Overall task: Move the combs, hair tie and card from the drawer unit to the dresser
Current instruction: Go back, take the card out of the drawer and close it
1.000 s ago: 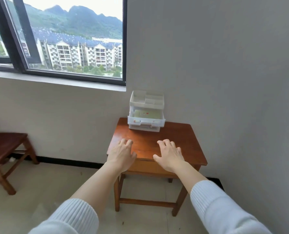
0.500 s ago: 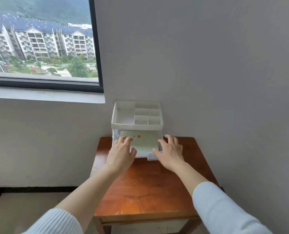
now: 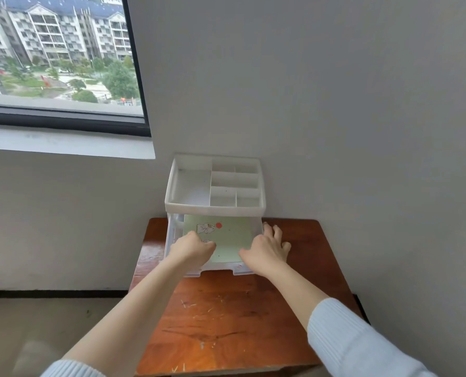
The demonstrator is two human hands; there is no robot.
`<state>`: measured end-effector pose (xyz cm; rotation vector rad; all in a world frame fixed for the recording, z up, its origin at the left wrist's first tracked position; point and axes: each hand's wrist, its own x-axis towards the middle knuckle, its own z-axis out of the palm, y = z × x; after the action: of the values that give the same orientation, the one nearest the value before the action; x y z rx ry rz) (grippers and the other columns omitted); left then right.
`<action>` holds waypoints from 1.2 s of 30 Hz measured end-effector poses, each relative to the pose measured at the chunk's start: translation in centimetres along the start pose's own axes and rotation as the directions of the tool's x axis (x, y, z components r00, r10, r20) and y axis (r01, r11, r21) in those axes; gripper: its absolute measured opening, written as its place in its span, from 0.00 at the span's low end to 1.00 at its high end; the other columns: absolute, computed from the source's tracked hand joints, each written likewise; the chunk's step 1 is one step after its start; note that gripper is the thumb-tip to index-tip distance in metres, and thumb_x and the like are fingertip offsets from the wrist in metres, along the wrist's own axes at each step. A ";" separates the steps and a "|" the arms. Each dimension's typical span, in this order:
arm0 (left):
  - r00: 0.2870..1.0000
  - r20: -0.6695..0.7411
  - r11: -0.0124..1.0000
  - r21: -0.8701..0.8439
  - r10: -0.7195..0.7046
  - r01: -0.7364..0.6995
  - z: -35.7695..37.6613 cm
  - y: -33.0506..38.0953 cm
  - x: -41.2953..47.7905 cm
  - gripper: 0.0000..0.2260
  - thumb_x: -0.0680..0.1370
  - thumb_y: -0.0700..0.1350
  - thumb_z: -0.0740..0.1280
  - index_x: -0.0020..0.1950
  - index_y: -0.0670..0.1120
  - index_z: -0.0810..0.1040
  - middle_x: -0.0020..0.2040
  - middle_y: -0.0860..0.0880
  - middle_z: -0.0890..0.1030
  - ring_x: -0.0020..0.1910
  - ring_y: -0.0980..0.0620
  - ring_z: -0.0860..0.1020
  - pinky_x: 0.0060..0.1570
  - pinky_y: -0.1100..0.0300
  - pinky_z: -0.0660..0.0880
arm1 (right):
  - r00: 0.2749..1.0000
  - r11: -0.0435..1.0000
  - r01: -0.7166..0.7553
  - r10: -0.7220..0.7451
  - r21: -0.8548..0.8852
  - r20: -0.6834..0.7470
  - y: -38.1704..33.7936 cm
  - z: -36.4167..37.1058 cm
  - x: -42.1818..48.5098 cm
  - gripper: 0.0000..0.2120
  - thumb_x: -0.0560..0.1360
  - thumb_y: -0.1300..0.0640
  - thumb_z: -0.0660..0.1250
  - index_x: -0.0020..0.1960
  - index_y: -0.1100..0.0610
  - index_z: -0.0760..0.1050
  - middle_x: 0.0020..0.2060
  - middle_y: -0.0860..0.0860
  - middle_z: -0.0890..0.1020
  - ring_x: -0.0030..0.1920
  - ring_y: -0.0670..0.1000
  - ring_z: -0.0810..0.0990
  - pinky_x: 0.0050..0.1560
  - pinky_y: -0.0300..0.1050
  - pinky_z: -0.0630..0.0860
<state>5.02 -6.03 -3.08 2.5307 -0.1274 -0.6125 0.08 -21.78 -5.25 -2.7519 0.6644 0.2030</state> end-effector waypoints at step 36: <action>0.996 0.084 0.564 -0.821 -0.032 0.087 -5.2 -3.6 0.5 0.22 0.73 0.31 0.69 0.65 0.32 0.68 0.49 0.37 0.83 0.38 0.45 0.84 0.33 0.58 0.83 | 0.996 0.992 -0.087 0.086 0.087 0.016 -0.6 -1.9 0.0 0.26 0.75 0.46 0.53 0.61 0.63 0.73 0.66 0.57 0.69 0.66 0.57 0.62 0.61 0.58 0.63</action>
<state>7.73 -0.58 -1.24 1.5820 0.1978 -0.5857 0.45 -21.87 -3.31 -2.6383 0.7711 0.2050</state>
